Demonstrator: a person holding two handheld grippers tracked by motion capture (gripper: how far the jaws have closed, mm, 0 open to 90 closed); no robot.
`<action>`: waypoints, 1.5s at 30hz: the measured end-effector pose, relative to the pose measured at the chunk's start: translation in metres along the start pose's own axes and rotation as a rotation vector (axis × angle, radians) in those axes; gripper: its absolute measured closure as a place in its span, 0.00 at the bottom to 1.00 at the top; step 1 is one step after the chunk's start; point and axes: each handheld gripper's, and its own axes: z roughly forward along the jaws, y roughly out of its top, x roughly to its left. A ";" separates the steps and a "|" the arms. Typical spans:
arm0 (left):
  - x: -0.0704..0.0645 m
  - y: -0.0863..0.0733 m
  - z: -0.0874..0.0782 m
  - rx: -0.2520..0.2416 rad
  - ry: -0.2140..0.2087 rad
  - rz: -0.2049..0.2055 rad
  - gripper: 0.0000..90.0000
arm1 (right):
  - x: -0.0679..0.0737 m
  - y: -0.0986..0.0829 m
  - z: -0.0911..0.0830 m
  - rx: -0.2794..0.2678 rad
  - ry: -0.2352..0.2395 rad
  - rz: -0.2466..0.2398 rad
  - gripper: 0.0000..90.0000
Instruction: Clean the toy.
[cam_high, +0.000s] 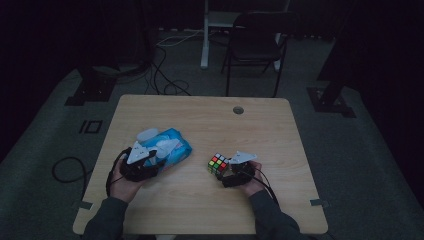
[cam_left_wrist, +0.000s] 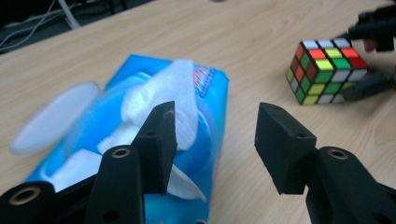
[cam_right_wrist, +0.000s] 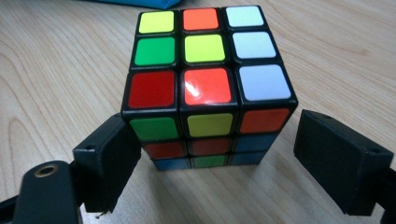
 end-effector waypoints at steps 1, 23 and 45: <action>0.003 0.001 0.000 0.003 0.013 0.001 0.54 | 0.000 0.000 0.000 -0.001 0.003 0.004 0.17; 0.035 0.016 0.054 0.152 0.026 -0.019 0.61 | 0.001 -0.003 -0.003 -0.014 0.010 0.021 0.17; 0.036 0.032 0.045 0.121 -0.018 -0.007 1.00 | -0.001 -0.004 -0.004 -0.017 0.009 0.025 0.17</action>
